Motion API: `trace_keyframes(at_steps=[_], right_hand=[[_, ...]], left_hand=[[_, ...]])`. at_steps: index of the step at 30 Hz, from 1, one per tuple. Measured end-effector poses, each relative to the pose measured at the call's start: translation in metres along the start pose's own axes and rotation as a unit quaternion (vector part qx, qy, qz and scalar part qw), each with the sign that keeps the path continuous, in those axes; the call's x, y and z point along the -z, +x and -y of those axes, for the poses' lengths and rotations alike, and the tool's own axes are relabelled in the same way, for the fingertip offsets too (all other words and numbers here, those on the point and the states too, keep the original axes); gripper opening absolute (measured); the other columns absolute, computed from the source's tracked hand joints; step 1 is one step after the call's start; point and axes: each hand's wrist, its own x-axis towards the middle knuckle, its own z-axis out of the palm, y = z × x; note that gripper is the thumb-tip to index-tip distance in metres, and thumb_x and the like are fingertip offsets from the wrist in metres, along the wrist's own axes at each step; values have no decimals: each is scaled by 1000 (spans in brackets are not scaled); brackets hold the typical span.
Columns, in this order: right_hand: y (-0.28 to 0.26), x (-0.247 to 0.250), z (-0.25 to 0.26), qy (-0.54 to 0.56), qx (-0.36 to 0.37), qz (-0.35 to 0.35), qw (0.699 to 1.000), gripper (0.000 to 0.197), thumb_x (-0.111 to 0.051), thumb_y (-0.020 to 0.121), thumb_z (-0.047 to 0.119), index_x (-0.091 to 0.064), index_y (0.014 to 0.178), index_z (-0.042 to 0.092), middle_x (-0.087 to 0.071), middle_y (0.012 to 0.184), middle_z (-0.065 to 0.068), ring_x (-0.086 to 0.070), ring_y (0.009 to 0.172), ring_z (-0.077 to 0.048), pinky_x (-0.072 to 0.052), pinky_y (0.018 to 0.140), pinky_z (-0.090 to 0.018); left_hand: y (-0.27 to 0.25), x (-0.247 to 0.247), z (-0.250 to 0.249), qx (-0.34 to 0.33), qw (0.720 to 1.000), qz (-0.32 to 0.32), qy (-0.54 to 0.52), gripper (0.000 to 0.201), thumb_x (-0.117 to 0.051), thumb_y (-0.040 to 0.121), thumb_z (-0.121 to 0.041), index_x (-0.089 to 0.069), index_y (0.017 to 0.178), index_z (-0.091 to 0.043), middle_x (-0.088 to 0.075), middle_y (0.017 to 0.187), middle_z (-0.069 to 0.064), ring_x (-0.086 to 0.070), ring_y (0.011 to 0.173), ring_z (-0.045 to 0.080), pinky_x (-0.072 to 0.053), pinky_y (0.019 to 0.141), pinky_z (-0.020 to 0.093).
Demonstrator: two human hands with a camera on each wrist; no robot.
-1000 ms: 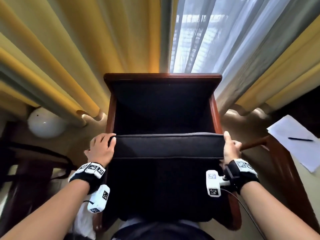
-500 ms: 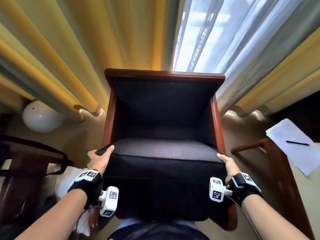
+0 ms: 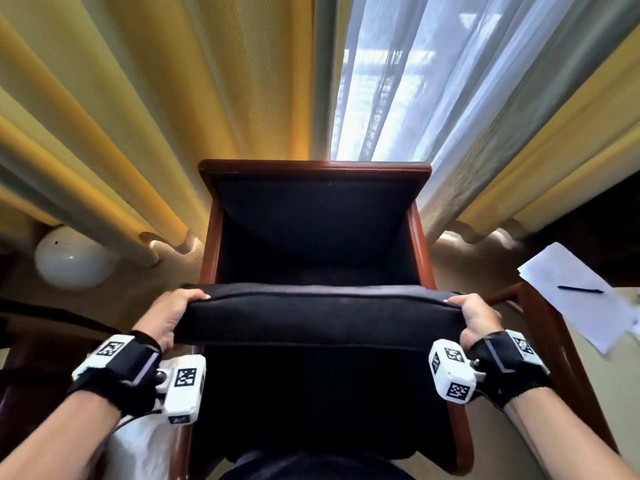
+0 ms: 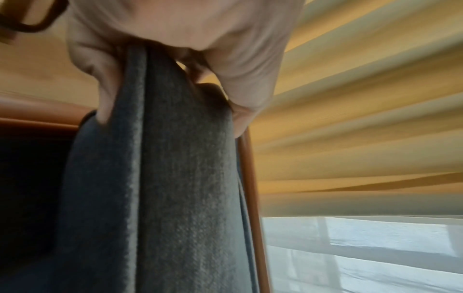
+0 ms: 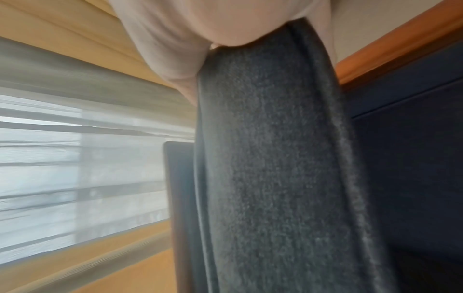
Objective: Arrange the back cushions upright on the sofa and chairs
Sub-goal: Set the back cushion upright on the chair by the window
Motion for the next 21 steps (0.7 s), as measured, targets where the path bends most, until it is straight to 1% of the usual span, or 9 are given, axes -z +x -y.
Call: trace_keyframes(at_steps=[2, 3, 6, 9, 13, 15, 17, 19, 21], right_hand=[[11, -1, 10, 25, 4, 11, 1000, 84, -81, 28, 14, -64, 109, 4, -71, 97, -18, -69, 75, -32, -57, 67, -49], [10, -2, 15, 24, 3, 9, 1000, 94, -79, 20, 14, -64, 112, 5, -71, 102, -18, -71, 81, -34, -57, 72, -58], [-2, -5, 34, 10, 32, 4, 999, 53, -72, 54, 8, -66, 107, 5, -69, 97, -15, -68, 81, -32, -56, 74, -53], [-4, -16, 41, 40, 32, 34, 998, 18, -67, 62, 7, -67, 80, 9, -68, 87, -13, -64, 69, -30, -55, 66, -43], [24, -44, 18, 81, -17, 61, 995, 47, -73, 52, 21, -66, 98, 15, -68, 88, -9, -65, 72, -30, -56, 64, -49], [54, -55, -3, 72, -32, 70, 994, 64, -76, 42, 30, -68, 103, 16, -72, 104, -10, -68, 79, -30, -56, 65, -44], [59, -63, -12, 50, -44, 94, 993, 50, -77, 52, 32, -68, 99, 17, -72, 106, -9, -68, 82, -30, -56, 70, -40], [63, -71, -18, 12, -3, 103, 995, 46, -78, 61, 30, -68, 105, 18, -70, 108, -6, -67, 98, -30, -55, 82, -41], [77, -79, -24, -45, 50, 104, 992, 78, -84, 49, 31, -62, 123, 22, -66, 123, -8, -62, 113, -31, -50, 98, -45]], left_hand=[[-3, 8, -14, -14, 1000, 0, -10, 17, -70, 75, -24, -65, 82, -9, -62, 90, 20, -57, 78, 31, -44, 69, 34], [-5, 11, -22, -21, 1000, 3, -17, 18, -70, 74, -25, -66, 81, -9, -62, 88, 19, -58, 79, 31, -45, 71, 36], [-14, 15, -44, -47, 998, 15, -33, 12, -66, 83, -20, -64, 80, -9, -59, 81, 16, -56, 69, 28, -45, 64, 32], [-10, 7, -62, -54, 996, 4, -75, 10, -66, 83, -20, -63, 86, -11, -60, 81, 14, -57, 67, 25, -48, 58, 30], [20, -17, -59, -53, 992, -13, -113, 73, -76, 54, -40, -63, 118, -6, -68, 111, 21, -65, 83, 32, -53, 64, 34], [32, -32, -49, -46, 994, -26, -99, 70, -79, 62, -41, -61, 120, -7, -67, 113, 16, -64, 86, 29, -50, 69, 34], [39, -41, -35, -39, 995, -28, -91, 75, -83, 61, -44, -58, 124, -10, -67, 117, 12, -66, 95, 28, -52, 81, 37], [58, -44, -15, -46, 995, -46, -72, 107, -89, 37, -54, -54, 131, -17, -66, 122, 8, -65, 106, 26, -52, 96, 40], [67, -46, -4, -53, 997, -51, -16, 130, -94, 24, -58, -45, 140, -24, -61, 132, 6, -60, 118, 26, -46, 107, 44]])
